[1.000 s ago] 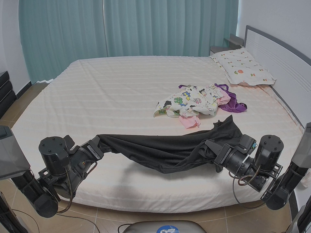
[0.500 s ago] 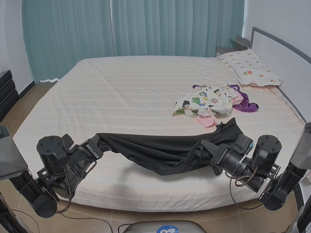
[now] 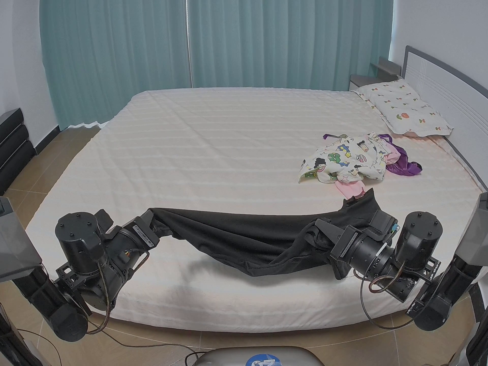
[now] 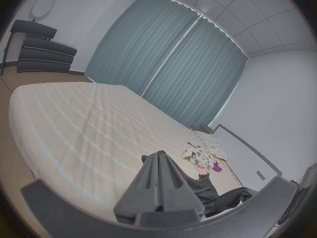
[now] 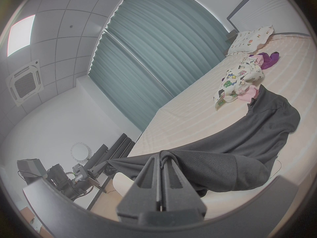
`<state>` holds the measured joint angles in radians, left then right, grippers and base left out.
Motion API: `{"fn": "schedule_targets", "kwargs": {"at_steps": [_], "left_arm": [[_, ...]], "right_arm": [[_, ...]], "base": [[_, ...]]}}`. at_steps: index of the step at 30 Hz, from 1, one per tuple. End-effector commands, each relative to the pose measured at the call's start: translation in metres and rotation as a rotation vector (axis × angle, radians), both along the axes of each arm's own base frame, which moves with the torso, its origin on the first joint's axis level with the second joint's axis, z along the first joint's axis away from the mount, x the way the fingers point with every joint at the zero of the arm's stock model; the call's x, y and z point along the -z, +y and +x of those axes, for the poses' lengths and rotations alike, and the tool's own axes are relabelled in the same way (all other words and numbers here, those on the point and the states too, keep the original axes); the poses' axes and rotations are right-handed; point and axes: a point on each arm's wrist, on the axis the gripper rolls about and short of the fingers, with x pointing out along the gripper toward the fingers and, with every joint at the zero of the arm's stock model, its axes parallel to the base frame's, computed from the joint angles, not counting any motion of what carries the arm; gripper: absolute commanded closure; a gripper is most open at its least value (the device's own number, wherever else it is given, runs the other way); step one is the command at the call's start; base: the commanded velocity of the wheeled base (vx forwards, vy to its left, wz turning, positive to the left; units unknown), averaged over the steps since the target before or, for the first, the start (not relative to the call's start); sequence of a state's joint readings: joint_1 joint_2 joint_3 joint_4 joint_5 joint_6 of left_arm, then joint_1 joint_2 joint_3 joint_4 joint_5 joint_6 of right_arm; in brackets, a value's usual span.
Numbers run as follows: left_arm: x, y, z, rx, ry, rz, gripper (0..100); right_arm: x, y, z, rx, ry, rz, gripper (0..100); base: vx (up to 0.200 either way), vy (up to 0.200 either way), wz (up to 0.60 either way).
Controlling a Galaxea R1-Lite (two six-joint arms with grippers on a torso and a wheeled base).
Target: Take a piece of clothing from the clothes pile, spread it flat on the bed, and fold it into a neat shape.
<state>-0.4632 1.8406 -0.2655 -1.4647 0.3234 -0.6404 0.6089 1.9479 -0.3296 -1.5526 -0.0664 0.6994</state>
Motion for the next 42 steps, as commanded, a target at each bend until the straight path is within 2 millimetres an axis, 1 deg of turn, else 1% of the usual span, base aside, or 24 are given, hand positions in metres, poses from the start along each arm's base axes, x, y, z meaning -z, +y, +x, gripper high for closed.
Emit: {"fn": "schedule_targets", "kwargs": {"at_steps": [1, 7, 13, 18, 19, 21, 23, 24, 27, 28, 29, 30, 31, 32, 35, 37, 39, 40, 41, 42], "left_arm": [[0.0, 0.0, 0.0, 0.0, 0.0, -0.001, 100], [0.0, 0.0, -0.001, 0.0, 0.003, 0.002, 100], [0.0, -0.009, -0.003, 0.037, 0.001, 0.005, 100], [0.001, -0.016, -0.008, 0.072, 0.001, 0.02, 100], [0.0, -0.017, -0.009, 0.078, -0.005, 0.026, 100], [-0.001, -0.017, -0.009, 0.078, -0.008, 0.03, 100], [-0.007, -0.017, -0.01, 0.079, -0.034, 0.034, 100], [-0.008, -0.017, -0.011, 0.08, -0.039, 0.036, 100], [-0.017, -0.015, -0.014, 0.08, -0.071, 0.033, 100], [-0.019, -0.015, -0.014, 0.079, -0.079, 0.029, 100], [-0.019, -0.015, -0.014, 0.079, -0.079, 0.029, 100], [-0.026, -0.013, -0.017, 0.079, -0.103, 0.016, 100], [-0.028, -0.013, -0.017, 0.078, -0.113, 0.01, 100], [-0.032, -0.012, -0.019, 0.078, -0.128, 0.004, 100], [-0.048, -0.009, -0.023, 0.076, -0.182, -0.023, 100], [-0.061, -0.007, -0.026, 0.074, -0.229, -0.022, 100], [-0.071, -0.007, -0.027, 0.072, -0.261, -0.011, 100], [-0.081, -0.006, -0.026, 0.065, -0.282, -0.004, 100], [-0.082, -0.006, -0.026, 0.063, -0.284, -0.003, 100], [-0.094, -0.006, -0.025, 0.059, -0.303, -0.005, 100]], "right_arm": [[-0.002, 0.0, 0.0, 0.001, -0.014, 0.01, 100], [-0.003, -0.002, -0.001, 0.006, -0.013, 0.011, 100], [-0.007, -0.005, -0.004, 0.005, -0.026, 0.011, 100], [-0.011, -0.007, -0.007, 0.001, -0.037, 0.015, 100], [-0.012, -0.01, -0.012, -0.002, -0.035, 0.013, 100], [-0.014, -0.012, -0.014, -0.005, -0.038, 0.016, 100], [-0.022, -0.018, -0.025, -0.027, -0.056, 0.025, 100], [-0.024, -0.02, -0.027, -0.03, -0.063, 0.029, 100], [-0.046, -0.031, -0.047, -0.048, -0.134, 0.069, 100], [-0.049, -0.033, -0.052, -0.054, -0.144, 0.076, 100], [-0.049, -0.033, -0.052, -0.054, -0.144, 0.076, 100], [-0.061, -0.039, -0.068, -0.095, -0.19, 0.108, 100], [-0.066, -0.041, -0.073, -0.108, -0.211, 0.12, 100], [-0.076, -0.046, -0.08, -0.124, -0.251, 0.146, 100], [-0.101, -0.055, -0.093, -0.165, -0.342, 0.191, 100], [-0.125, -0.06, -0.098, -0.173, -0.393, 0.217, 100], [-0.144, -0.064, -0.102, -0.176, -0.409, 0.225, 100], [-0.16, -0.066, -0.105, -0.176, -0.424, 0.236, 100], [-0.162, -0.066, -0.105, -0.176, -0.424, 0.238, 100], [-0.182, -0.068, -0.107, -0.173, -0.445, 0.256, 100]], "base": [[0.0, 0.2, 0.0], [0.0, 0.2, 0.0], [0.0, 0.0, 0.0], [-0.2, 0.0, 0.0], [-0.2, 0.0, 0.0], [0.0, 0.0, 0.0], [0.0, 0.0, 0.0], [0.0, 0.0, 0.0], [0.0, 0.0, 0.0], [0.0, 0.0, 0.0], [0.0, 0.0, 0.0], [0.0, 0.0, 0.0], [0.0, 0.0, 0.0], [0.0, 0.0, 0.0], [0.0, 0.0, 0.0], [0.0, 0.0, 0.0], [0.0, 0.0, 0.0], [0.0, 0.0, 0.0], [0.0, 0.0, 0.0], [0.0, 0.0, 0.0]]}}
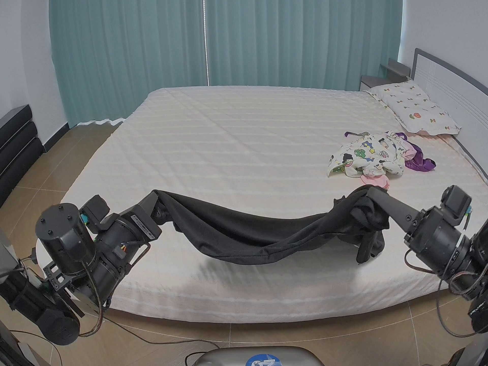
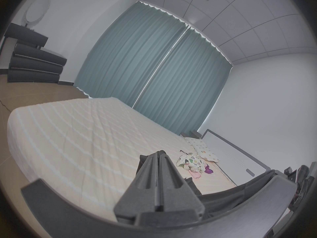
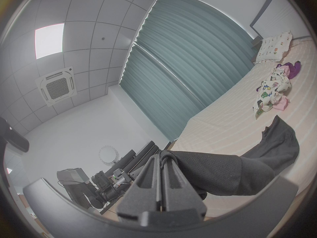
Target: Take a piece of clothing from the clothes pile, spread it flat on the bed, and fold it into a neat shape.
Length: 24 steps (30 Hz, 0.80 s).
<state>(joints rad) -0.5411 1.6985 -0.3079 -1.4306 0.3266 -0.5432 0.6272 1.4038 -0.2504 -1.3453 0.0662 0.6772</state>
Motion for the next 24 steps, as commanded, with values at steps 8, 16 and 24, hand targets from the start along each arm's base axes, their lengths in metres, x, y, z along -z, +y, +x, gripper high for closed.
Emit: {"fn": "schedule_targets", "kwargs": {"at_steps": [8, 16, 24], "left_arm": [[-0.115, 0.017, -0.029, -0.006, -0.213, -0.08, 100], [-0.107, 0.013, -0.006, -0.048, -0.159, -0.046, 100], [-0.057, -0.003, 0.038, -0.069, 0.017, 0.014, 100]], "right_arm": [[-0.171, -0.041, -0.042, 0.014, -0.349, 0.306, 100], [-0.18, -0.036, 0.019, 0.147, -0.306, 0.283, 100], [-0.119, -0.044, 0.132, 0.309, -0.097, 0.146, 100]], "base": [[0.0, 0.0, 0.0], [0.0, 0.0, 0.0], [0.0, 0.0, 0.0]]}}
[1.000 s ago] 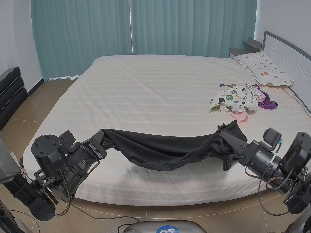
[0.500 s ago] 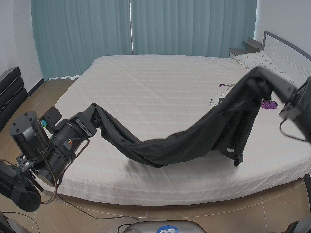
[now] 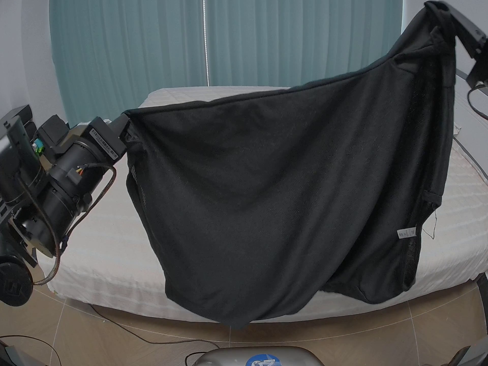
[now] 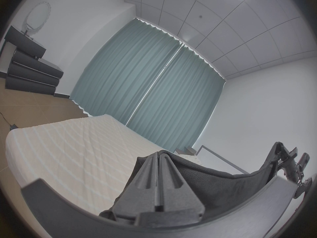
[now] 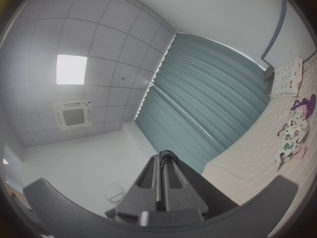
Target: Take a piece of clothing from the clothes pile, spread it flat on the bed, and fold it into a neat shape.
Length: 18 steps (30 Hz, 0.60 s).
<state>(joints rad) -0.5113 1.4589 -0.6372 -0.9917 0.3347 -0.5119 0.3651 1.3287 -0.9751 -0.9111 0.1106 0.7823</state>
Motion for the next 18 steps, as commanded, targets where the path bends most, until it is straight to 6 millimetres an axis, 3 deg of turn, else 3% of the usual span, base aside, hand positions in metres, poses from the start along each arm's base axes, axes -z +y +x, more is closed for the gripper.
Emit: {"fn": "schedule_targets", "kwargs": {"at_steps": [1, 5, 8, 18], "left_arm": [[0.042, -0.013, 0.044, -0.033, 0.148, 0.052, 100], [0.058, -0.019, 0.069, -0.053, 0.189, 0.055, 100], [0.06, -0.022, 0.084, -0.06, 0.195, 0.004, 100], [0.083, -0.023, 0.114, -0.094, 0.253, 0.01, 100]], "right_arm": [[0.058, -0.005, 0.105, 0.123, 0.214, -0.067, 100], [0.081, 0.002, 0.139, 0.139, 0.231, -0.071, 100], [0.088, 0.006, 0.149, 0.136, 0.214, -0.069, 100], [0.097, 0.014, 0.158, 0.125, 0.226, -0.079, 100]], "base": [[0.0, 0.0, 0.0], [0.0, 0.0, 0.0], [0.067, 0.0, 0.0], [0.2, 0.0, 0.0]]}}
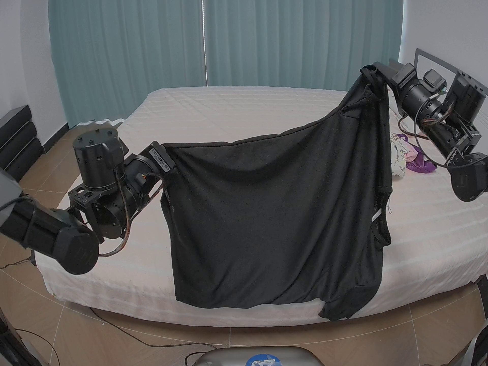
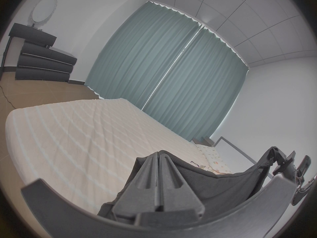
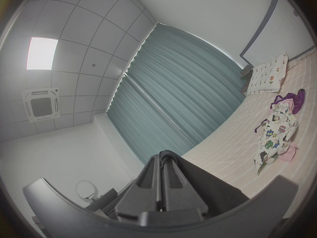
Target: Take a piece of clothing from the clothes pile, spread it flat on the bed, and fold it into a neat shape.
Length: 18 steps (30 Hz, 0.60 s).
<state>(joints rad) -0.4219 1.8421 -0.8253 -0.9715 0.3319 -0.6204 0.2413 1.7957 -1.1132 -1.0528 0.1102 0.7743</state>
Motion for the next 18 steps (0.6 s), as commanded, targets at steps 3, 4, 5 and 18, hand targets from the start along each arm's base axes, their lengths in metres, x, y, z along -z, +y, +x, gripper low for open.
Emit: {"fn": "schedule_targets", "kwargs": {"at_steps": [3, 4, 5, 18], "left_arm": [[0.025, -0.004, 0.025, -0.018, 0.053, 0.022, 100], [0.027, -0.005, 0.028, -0.019, 0.054, 0.023, 100], [0.028, -0.005, 0.031, -0.021, 0.056, 0.025, 100], [0.058, -0.01, 0.063, -0.018, 0.129, 0.049, 100]], "right_arm": [[0.03, 0.01, 0.018, -0.013, 0.079, -0.021, 100], [0.031, 0.011, 0.02, -0.013, 0.083, -0.023, 100], [0.034, 0.012, 0.022, -0.013, 0.089, -0.024, 100], [0.088, 0.026, 0.051, 0.021, 0.194, -0.041, 100]], "base": [[0.2, 0.0, 0.0], [0.2, 0.0, 0.0], [0.2, 0.0, 0.0], [0.2, 0.0, 0.0]]}}
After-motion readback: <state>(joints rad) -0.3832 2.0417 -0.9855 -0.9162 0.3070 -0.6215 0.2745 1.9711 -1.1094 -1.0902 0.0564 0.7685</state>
